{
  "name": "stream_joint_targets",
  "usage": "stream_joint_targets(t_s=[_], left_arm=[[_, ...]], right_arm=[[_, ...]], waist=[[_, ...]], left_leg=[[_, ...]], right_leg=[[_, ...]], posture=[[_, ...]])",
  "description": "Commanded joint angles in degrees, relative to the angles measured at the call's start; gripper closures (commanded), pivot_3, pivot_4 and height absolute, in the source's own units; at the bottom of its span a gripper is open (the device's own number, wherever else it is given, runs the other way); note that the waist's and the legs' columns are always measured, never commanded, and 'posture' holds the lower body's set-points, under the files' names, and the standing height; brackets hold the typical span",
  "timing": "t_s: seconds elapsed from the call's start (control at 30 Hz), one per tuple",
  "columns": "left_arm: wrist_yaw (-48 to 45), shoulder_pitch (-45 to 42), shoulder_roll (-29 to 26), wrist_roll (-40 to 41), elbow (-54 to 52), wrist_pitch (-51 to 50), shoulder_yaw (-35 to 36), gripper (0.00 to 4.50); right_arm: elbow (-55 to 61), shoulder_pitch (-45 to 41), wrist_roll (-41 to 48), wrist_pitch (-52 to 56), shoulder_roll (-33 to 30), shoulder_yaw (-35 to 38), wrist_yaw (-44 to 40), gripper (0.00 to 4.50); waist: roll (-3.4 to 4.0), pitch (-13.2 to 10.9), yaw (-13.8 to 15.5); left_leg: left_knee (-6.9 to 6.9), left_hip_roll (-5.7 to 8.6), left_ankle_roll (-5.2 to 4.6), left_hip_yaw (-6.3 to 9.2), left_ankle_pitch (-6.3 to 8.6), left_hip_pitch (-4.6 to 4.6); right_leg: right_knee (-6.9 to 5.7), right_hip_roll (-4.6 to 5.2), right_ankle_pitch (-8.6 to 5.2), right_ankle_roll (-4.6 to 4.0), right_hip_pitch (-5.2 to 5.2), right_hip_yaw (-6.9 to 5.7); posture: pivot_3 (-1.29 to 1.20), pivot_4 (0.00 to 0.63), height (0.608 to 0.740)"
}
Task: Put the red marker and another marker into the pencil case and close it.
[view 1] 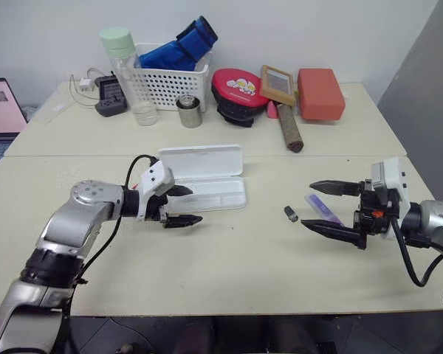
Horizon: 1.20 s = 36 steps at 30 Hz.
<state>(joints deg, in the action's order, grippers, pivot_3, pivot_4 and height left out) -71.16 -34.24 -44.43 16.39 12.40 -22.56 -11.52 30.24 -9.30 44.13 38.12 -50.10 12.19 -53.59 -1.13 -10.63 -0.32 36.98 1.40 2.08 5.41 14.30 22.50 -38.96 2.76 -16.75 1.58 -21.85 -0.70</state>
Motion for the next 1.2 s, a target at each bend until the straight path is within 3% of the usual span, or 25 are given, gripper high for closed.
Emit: stream_joint_targets(t_s=[0.03,0.3,0.4,0.67,0.7,1.2], left_arm=[[-3.8,-5.9,2.1,-5.6,9.8,7.7,-3.6,0.04],[-6.5,-8.7,6.1,-10.7,18.9,13.6,-5.9,0.04],[-6.3,-8.1,6.6,-12.3,20.4,15.3,-6.1,0.49],[-6.1,-7.3,7.2,-12.7,19.9,15.3,-4.7,2.33],[-6.1,-7.1,7.2,-12.7,19.7,15.1,-4.6,2.40],[-4.4,-7.0,6.5,-13.2,18.2,16.9,-2.9,2.41]], right_arm=[[3.1,0.7,0.8,-0.4,0.5,1.9,1.8,0.00],[5.7,2.7,1.7,0.3,0.4,3.4,4.1,0.00],[6.2,3.0,1.8,0.4,0.3,3.5,4.5,0.00],[6.2,2.9,1.9,0.5,0.2,3.2,4.6,0.00],[6.1,2.7,2.0,0.6,0.2,3.2,4.6,0.00],[6.1,2.5,2.2,0.2,0.3,3.0,4.7,0.00]], waist=[[-0.01,0.0,0.0],[-0.02,0.0,-0.7],[-0.02,0.0,-0.8],[-0.02,0.0,-1.2],[-0.02,0.0,-1.2],[-0.02,0.0,-1.2]], left_leg=[[0.01,0.00,0.00,0.00,0.00,0.01],[0.03,-0.03,-0.01,0.03,-0.01,0.14],[0.04,-0.02,-0.01,0.03,-0.01,0.12],[0.05,-0.02,-0.01,0.09,-0.01,0.10],[0.05,-0.02,-0.01,0.09,-0.01,0.10],[0.06,-0.02,-0.02,0.11,-0.01,0.08]], right_leg=[[0.00,-0.02,0.00,0.00,-0.01,0.00],[-0.05,-0.03,0.00,0.00,-0.16,0.03],[-0.08,-0.03,0.01,0.01,-0.16,0.04],[-0.09,-0.03,0.01,0.01,-0.15,0.06],[-0.09,-0.03,0.01,0.02,-0.15,0.05],[-0.12,-0.03,0.02,0.02,-0.15,0.07]], posture=[[0.00,0.150,0.740],[0.00,0.150,0.740],[0.00,0.150,0.740],[0.00,0.150,0.740],[0.00,0.150,0.740],[0.00,0.150,0.740]])
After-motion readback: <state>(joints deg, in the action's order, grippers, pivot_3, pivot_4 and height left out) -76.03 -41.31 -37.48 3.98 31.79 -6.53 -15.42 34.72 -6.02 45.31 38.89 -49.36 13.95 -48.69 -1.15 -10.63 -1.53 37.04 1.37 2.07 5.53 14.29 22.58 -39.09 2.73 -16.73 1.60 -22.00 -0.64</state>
